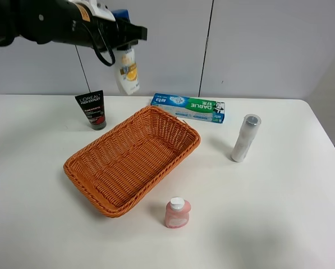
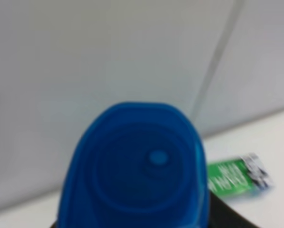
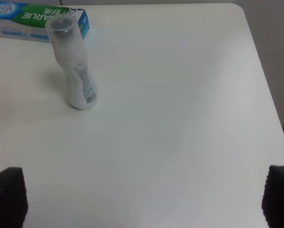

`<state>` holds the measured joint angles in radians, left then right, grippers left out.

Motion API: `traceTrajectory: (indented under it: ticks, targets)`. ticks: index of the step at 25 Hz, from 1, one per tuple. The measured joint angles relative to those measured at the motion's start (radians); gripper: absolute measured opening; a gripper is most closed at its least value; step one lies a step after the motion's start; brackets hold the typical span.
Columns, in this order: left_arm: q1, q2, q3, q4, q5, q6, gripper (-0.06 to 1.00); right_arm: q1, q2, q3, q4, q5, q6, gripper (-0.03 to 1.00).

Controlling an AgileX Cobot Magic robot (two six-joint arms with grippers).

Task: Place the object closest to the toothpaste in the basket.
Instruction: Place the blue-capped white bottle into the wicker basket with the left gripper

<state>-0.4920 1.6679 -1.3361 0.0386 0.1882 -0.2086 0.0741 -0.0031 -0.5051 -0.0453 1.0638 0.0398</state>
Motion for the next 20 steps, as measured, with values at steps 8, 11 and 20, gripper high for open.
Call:
traceTrajectory:
  ticks: [8, 11, 20]
  targets:
    - [-0.097, -0.025, 0.317, -0.056, 0.029, 0.003, 0.37, 0.000, 0.000, 0.000, 0.000, 0.000, 0.000, 0.99]
    - [-0.097, -0.001, 0.406, -0.057, 0.021, 0.003, 0.37, 0.000, 0.000, 0.000, 0.000, 0.000, 0.000, 0.99]
    - [-0.097, 0.005, 0.510, -0.131, -0.085, -0.026, 0.87, 0.000, 0.000, 0.000, 0.000, 0.000, 0.000, 0.99]
